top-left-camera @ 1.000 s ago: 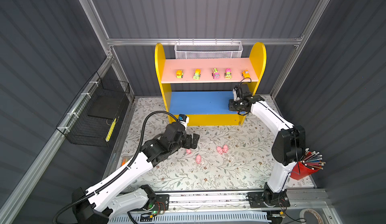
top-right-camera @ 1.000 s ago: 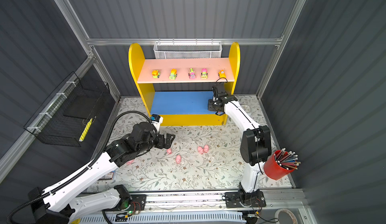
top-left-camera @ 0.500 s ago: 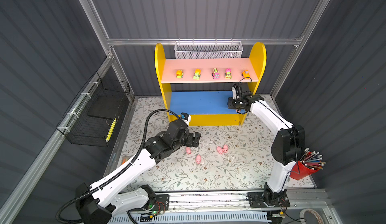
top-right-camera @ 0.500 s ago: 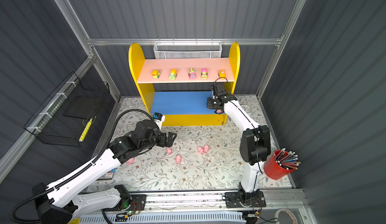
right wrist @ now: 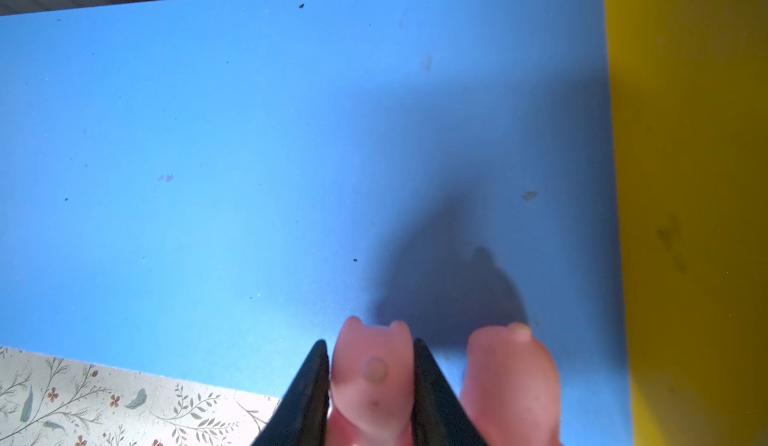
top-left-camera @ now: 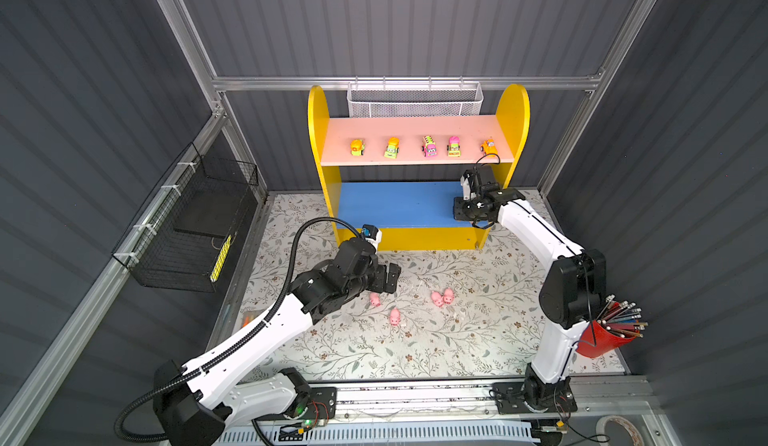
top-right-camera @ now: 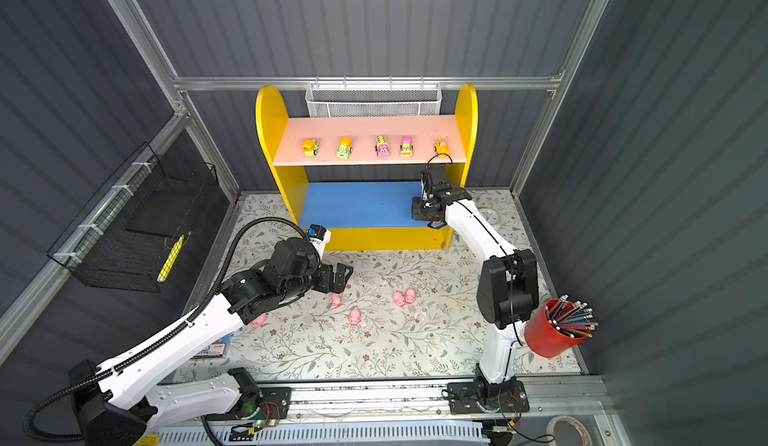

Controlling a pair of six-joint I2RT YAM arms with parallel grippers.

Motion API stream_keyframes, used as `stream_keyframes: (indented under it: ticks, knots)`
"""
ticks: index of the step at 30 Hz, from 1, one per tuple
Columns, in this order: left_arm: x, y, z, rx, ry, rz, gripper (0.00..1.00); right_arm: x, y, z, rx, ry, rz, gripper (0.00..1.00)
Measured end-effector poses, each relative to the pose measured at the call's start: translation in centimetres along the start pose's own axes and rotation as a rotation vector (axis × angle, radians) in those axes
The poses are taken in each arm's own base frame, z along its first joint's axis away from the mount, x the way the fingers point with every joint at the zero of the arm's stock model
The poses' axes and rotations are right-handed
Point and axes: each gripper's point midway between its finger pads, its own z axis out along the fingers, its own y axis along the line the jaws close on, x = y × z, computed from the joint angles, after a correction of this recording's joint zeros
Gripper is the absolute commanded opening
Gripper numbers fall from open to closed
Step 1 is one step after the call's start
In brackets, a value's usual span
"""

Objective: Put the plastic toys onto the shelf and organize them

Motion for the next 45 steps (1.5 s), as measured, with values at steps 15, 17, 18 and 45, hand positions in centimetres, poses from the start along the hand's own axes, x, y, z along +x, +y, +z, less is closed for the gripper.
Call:
stream_keyframes:
  ticks: [15,17,18,45]
  knots:
    - [0.0,0.0,-0.1,0.000,-0.002,0.007,1.00,0.0,0.1,0.1,-0.003,0.002,0.008,0.49]
    - [-0.1,0.0,-0.1,-0.001,-0.004,0.007,1.00,0.0,0.1,0.1,-0.005,0.000,0.009,0.50]
    - [-0.1,0.0,-0.2,-0.001,-0.004,0.007,1.00,0.0,0.1,0.1,-0.008,-0.001,0.008,0.51]
    - [1.0,1.1,-3.7,0.021,-0.079,-0.023,1.00,7.5,2.3,-6.7,-0.151,-0.055,0.016,0.73]
